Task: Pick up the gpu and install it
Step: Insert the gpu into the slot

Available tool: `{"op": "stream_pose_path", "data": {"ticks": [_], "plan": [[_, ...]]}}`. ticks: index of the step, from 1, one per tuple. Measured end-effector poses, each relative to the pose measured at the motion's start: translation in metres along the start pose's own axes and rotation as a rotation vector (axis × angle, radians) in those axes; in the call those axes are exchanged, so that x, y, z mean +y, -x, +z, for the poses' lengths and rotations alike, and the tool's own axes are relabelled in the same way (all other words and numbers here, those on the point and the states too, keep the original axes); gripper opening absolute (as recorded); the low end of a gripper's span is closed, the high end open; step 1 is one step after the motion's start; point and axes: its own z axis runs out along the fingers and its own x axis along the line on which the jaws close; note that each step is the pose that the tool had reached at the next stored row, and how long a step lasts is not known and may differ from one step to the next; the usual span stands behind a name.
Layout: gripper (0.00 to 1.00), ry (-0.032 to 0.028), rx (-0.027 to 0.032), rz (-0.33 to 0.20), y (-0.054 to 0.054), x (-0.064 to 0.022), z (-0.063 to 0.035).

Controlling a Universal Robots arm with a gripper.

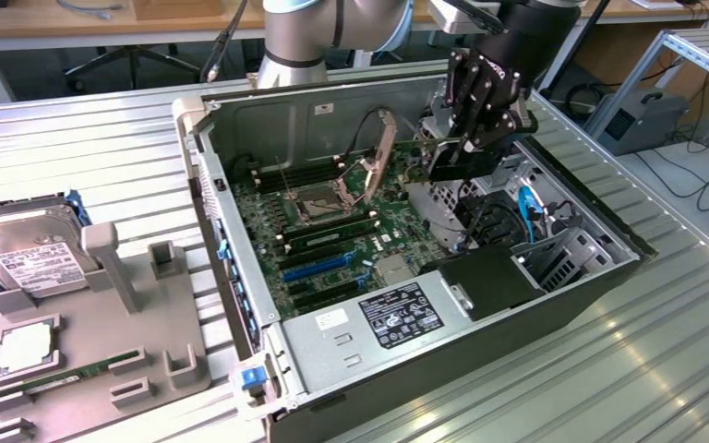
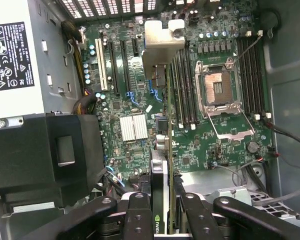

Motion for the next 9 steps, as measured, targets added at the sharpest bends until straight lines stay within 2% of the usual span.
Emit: {"op": "stream_pose_path", "data": {"ticks": [7,9], "plan": [[0.27,0.0000,0.0000,0.000,0.0000,0.0002,0.0000],[0.27,-0.0009,-0.0003,0.000,-0.0006,0.0044,0.0004]]}}
